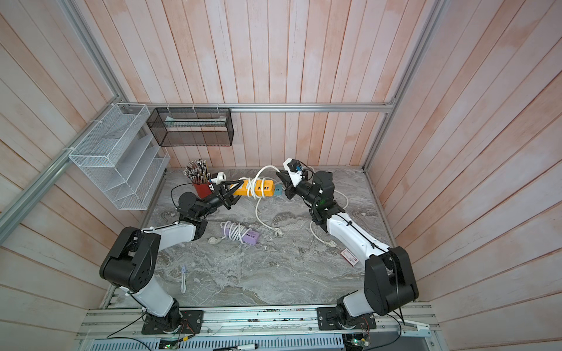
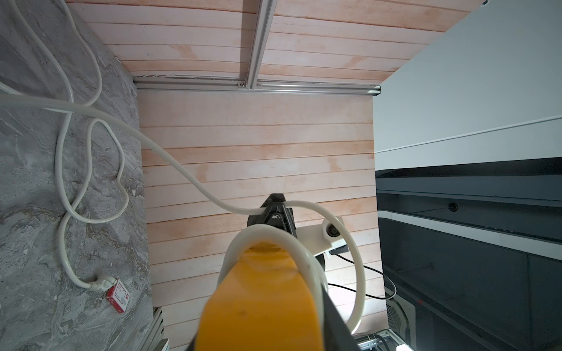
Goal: Unwrap the cord wrapped around the power strip
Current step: Unwrap the power cord from the power strip.
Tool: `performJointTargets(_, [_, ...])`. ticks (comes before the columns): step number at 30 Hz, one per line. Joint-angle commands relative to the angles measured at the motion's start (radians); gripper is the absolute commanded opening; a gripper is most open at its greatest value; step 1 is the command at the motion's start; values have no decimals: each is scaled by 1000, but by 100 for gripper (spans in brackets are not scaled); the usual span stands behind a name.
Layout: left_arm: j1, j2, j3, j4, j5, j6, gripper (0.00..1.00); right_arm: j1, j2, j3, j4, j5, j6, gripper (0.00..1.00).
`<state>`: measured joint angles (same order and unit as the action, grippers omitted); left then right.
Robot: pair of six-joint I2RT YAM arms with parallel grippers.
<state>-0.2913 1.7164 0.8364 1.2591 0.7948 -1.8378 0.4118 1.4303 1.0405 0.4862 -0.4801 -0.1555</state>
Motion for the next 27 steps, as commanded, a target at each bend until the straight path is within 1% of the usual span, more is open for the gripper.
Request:
performJointTargets(1, [-3,44,35,98,-24,-23,0,42,-70,36,-112,-36,-36,0])
performJointTargets(7, [13,86,109,110,-39,-35,0,141,-140,2,-227,-23,-57,0])
performJointTargets(14, [32,107,189,104,-42,-46,0,228,-117,-22,-328,-30,-46,0])
performJointTargets(20, [35,103,221,109,-48,-61,0,239,-60,-57,-320,-43,-21,0])
performJointTargets(27, [53,70,214,109,-45,-66,0,239,20,-63,-352,-16,-29,0])
